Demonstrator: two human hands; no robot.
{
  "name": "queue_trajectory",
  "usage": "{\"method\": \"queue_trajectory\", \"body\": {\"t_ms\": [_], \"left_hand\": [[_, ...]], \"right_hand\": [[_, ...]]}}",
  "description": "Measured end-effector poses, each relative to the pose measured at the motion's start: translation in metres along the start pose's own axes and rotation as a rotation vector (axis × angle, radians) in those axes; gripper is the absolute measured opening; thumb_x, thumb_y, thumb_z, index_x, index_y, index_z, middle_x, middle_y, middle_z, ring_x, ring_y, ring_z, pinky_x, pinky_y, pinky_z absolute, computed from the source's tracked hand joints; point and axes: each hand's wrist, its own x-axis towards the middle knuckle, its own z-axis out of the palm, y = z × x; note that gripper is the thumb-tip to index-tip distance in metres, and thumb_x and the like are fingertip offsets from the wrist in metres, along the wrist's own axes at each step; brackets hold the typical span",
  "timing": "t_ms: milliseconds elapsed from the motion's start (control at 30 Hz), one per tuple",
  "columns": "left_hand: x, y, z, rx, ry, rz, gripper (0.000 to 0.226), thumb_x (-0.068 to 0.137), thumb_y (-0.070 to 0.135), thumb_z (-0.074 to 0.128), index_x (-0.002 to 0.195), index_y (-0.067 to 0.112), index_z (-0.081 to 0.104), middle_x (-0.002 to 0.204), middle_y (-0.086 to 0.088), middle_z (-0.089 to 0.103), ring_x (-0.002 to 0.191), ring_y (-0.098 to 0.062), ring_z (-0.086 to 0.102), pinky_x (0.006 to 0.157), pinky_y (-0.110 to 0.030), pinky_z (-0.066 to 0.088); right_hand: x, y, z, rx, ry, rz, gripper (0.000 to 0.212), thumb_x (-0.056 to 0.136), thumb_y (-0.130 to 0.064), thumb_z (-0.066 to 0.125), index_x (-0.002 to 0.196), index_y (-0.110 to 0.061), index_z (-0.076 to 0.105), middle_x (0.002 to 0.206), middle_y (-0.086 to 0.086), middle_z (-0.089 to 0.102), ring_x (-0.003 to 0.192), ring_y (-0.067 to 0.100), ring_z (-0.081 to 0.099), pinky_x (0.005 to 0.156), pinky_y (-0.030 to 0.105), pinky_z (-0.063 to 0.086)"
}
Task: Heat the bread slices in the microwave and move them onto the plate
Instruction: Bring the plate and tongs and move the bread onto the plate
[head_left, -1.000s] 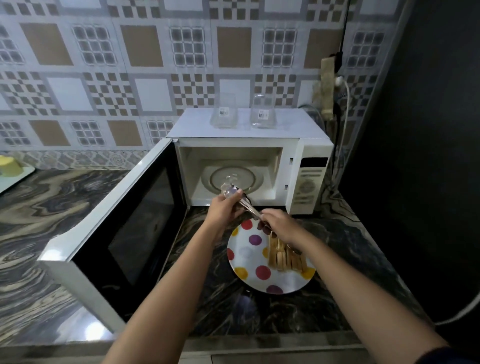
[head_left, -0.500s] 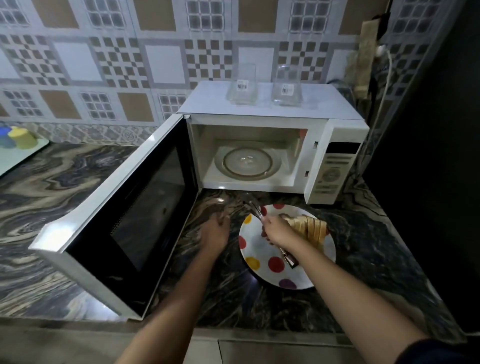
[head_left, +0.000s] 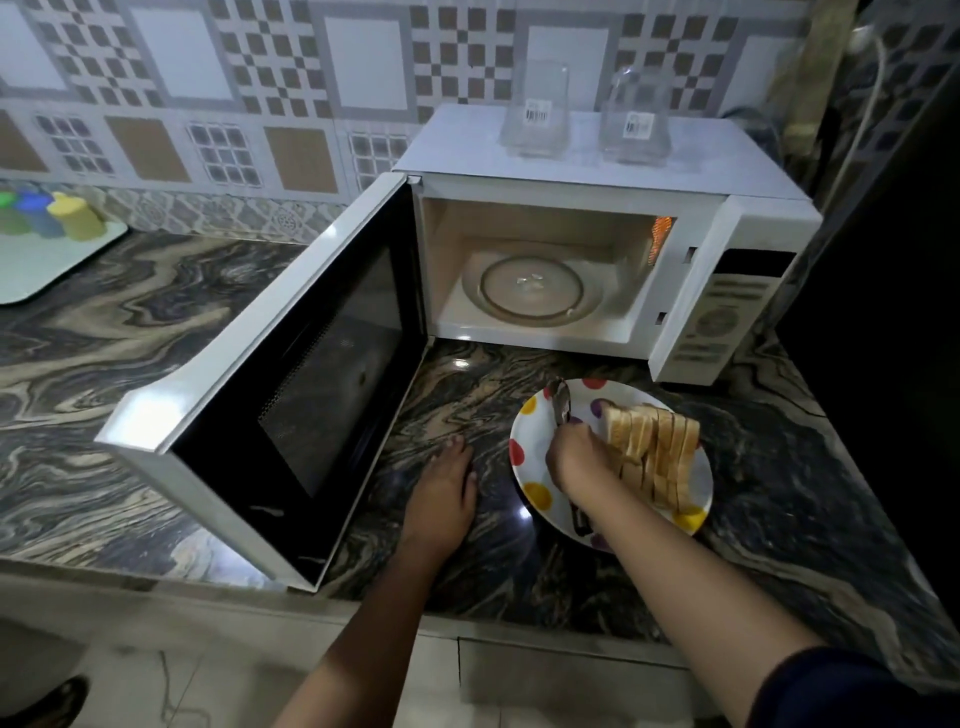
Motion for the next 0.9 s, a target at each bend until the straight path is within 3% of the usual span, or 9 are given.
{"method": "queue_trajectory", "body": {"t_ms": [233, 400, 567, 667, 900], "left_hand": [[0.0, -0.003, 0.001, 0.029, 0.013, 0.017, 0.045, 0.098, 0.025, 0.038, 0.141, 0.013, 0.038, 0.153, -0.004, 0.03, 0.142, -0.015, 0.026, 0.115, -0.024, 0.016], [-0.002, -0.003, 0.002, 0.1, 0.004, 0.052, 0.048, 0.1, 0.026, 0.03, 0.146, 0.013, 0.028, 0.156, -0.004, 0.02, 0.145, -0.015, 0.018, 0.116, -0.023, 0.008], [-0.003, -0.002, 0.002, 0.185, -0.022, 0.061, 0.05, 0.101, 0.027, 0.023, 0.149, 0.014, 0.016, 0.159, -0.003, 0.01, 0.147, -0.013, 0.007, 0.116, -0.022, 0.002], [-0.003, -0.002, 0.002, 0.19, -0.02, 0.063, 0.05, 0.101, 0.027, 0.022, 0.15, 0.015, 0.014, 0.159, -0.002, 0.008, 0.146, -0.012, 0.006, 0.116, -0.021, 0.0], [-0.004, -0.001, 0.002, 0.181, -0.023, 0.061, 0.05, 0.101, 0.026, 0.023, 0.149, 0.014, 0.016, 0.159, -0.003, 0.009, 0.147, -0.013, 0.007, 0.117, -0.022, 0.001]], "right_hand": [[0.001, -0.007, -0.004, -0.219, 0.012, -0.018, 0.037, 0.095, -0.011, 0.043, 0.132, -0.005, 0.046, 0.135, 0.014, 0.048, 0.12, 0.028, 0.051, 0.093, 0.035, 0.046], [0.001, -0.012, -0.008, -0.278, 0.039, -0.046, 0.037, 0.094, -0.007, 0.04, 0.13, -0.007, 0.048, 0.137, 0.012, 0.048, 0.129, 0.025, 0.043, 0.105, 0.031, 0.036], [0.004, -0.011, -0.013, -0.134, 0.102, -0.048, 0.041, 0.097, -0.007, 0.036, 0.137, -0.005, 0.038, 0.13, 0.016, 0.051, 0.12, 0.029, 0.05, 0.09, 0.035, 0.046], [0.006, -0.009, -0.015, -0.137, 0.119, -0.066, 0.033, 0.096, -0.007, 0.038, 0.128, -0.004, 0.049, 0.128, 0.016, 0.052, 0.118, 0.027, 0.051, 0.087, 0.033, 0.047], [0.009, -0.008, -0.014, -0.133, 0.16, -0.071, 0.029, 0.094, -0.007, 0.048, 0.121, -0.003, 0.055, 0.12, 0.016, 0.058, 0.108, 0.027, 0.057, 0.083, 0.031, 0.049]]}}
